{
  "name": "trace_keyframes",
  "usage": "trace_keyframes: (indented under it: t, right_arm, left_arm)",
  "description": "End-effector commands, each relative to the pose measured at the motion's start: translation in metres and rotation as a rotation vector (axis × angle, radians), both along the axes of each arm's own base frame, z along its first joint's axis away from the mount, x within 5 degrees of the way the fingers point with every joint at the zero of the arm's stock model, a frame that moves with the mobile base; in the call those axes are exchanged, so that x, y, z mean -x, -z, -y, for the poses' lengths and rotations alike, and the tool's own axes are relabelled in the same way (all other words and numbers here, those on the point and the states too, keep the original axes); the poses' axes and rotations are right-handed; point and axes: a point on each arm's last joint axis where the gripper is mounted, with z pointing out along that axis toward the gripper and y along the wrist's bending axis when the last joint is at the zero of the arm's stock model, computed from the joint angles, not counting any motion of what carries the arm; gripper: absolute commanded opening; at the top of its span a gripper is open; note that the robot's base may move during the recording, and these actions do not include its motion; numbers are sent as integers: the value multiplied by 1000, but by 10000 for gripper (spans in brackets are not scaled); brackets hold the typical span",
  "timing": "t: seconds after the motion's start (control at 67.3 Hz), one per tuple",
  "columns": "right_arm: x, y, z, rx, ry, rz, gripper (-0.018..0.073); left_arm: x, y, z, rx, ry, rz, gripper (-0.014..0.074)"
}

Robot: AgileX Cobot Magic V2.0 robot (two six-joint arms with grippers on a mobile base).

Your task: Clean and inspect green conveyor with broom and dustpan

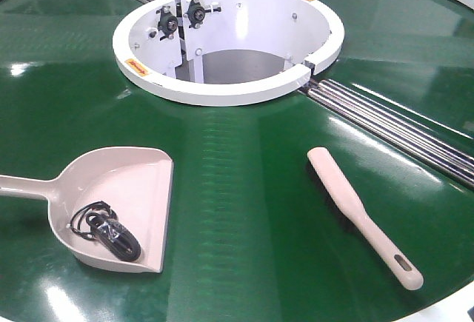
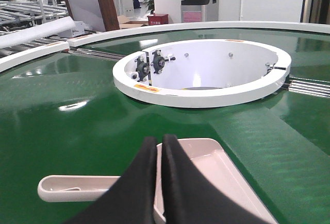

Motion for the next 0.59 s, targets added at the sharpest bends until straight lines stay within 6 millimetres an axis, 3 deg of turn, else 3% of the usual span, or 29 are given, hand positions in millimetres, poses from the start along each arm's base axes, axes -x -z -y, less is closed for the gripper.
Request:
trace_keyframes:
  t: [0.0, 0.178, 0.431, 0.579]
  right_arm:
    - [1, -15, 0, -8, -2, 95, -10]
    - [1, -15, 0, -8, -2, 95, -10]
    - [1, -15, 0, -8, -2, 95, -10]
    - [1, -15, 0, -8, -2, 95, -10]
  left_arm:
    - [0, -16, 1, 28, 12, 93, -7]
    - [5, -8, 0, 33, 3, 109, -7]
    - [13, 62, -5, 77, -52, 110, -7]
    - [13, 62, -5, 84, -54, 90, -7]
